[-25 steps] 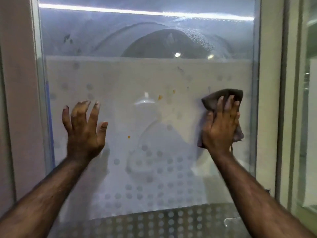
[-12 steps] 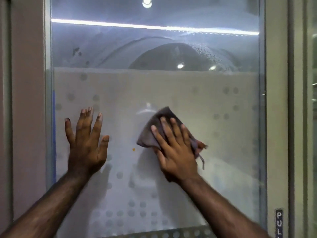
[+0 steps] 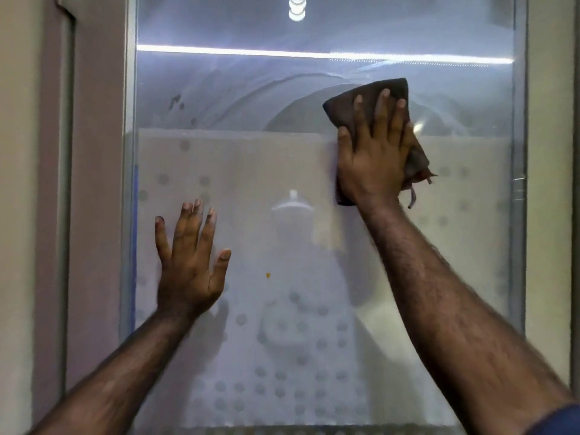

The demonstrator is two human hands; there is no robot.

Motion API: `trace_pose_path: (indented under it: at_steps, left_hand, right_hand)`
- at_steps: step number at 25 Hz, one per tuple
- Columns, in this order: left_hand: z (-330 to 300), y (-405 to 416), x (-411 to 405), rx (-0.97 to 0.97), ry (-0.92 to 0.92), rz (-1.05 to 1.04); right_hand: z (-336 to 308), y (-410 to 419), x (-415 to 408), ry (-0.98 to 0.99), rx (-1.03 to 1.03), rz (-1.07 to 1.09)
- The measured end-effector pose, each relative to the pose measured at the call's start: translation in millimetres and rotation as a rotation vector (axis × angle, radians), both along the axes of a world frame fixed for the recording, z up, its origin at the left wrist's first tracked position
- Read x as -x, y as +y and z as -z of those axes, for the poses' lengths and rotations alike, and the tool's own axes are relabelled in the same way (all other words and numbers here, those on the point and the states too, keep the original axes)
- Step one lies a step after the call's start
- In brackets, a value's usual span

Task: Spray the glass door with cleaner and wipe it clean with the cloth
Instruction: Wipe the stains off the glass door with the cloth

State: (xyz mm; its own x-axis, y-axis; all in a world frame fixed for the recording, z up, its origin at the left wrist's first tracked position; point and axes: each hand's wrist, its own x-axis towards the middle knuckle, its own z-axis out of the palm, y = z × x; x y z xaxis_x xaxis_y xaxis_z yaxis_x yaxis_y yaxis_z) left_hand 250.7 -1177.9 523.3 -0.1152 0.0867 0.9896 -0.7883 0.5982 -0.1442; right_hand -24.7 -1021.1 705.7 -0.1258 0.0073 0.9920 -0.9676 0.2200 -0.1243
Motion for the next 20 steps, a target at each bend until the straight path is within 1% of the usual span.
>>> trace_pose_path:
  at_steps: [1, 3, 6, 9, 10, 11, 12, 14, 16, 17, 19, 20]
  left_hand:
    - [0, 0, 0, 0.001, 0.008, -0.005]
    - [2, 1, -2, 0.000, 0.056, -0.033]
    - [3, 8, -2, -0.041, 0.143, -0.048]
    - [9, 19, -2, -0.103, 0.133, -0.049]
    - [12, 21, -4, -0.123, 0.125, -0.038]
    - [14, 22, -4, -0.131, 0.128, -0.020]
    - [16, 22, -4, -0.128, 0.143, -0.001]
    - [18, 21, -4, -0.112, 0.171, 0.031]
    - [18, 19, -2, -0.098, 0.177, 0.050]
    - [19, 18, -1, -0.090, 0.176, 0.051]
    - [20, 16, -1, -0.061, 0.165, 0.052]
    - [21, 14, -1, -0.042, 0.155, 0.051]
  right_hand:
    - [8, -11, -24, 0.082, -0.023, -0.005]
    - [49, -30, -66, 0.273, -0.098, -0.032]
    - [153, -39, -86, 0.488, -0.253, -0.112]
    - [256, -15, -53, 0.557, -0.406, -0.119]
    - [273, -5, -34, 0.555, -0.416, -0.093]
    - [276, 4, -13, 0.528, -0.396, -0.059]
    - [266, 12, 6, 0.471, -0.351, -0.028]
    - [219, 22, 32, 0.281, -0.214, 0.019]
    - [151, 19, 40, 0.065, -0.069, 0.043]
    - [115, 15, 36, -0.006, -0.025, 0.042]
    - [49, 3, 12, -0.064, 0.014, 0.010]
    - [25, -6, -7, -0.046, 0.009, -0.006]
